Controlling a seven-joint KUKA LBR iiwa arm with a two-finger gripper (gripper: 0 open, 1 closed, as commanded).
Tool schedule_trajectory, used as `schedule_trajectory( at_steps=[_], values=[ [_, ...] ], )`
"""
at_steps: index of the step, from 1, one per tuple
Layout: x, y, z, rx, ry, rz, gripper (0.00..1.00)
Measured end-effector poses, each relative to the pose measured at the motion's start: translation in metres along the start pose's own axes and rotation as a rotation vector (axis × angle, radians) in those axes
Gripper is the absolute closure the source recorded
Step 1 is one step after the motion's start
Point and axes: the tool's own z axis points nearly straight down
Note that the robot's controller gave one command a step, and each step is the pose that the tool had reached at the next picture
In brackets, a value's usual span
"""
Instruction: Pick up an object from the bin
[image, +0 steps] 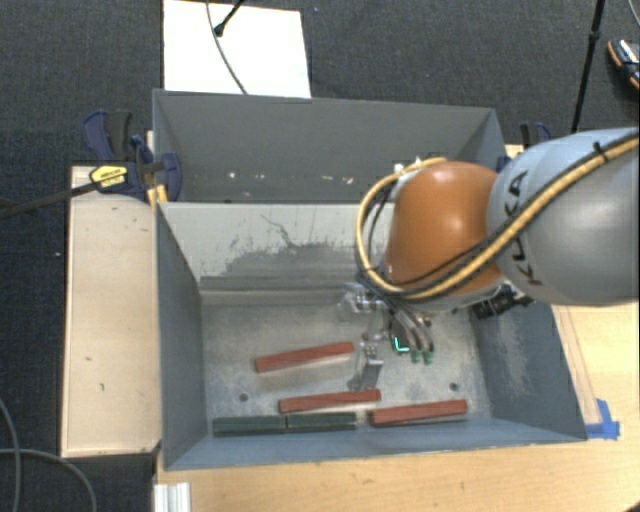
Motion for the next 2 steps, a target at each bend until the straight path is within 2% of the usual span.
schedule_trajectory(
  at_steps=[1,2],
  values=[
    [-0.002,0.0,-0.004,-0.001,-0.008,0.002,0.0],
    [-0.007,0.013,0.029,0.0,-0.014,-0.074,0.0]
  ],
)
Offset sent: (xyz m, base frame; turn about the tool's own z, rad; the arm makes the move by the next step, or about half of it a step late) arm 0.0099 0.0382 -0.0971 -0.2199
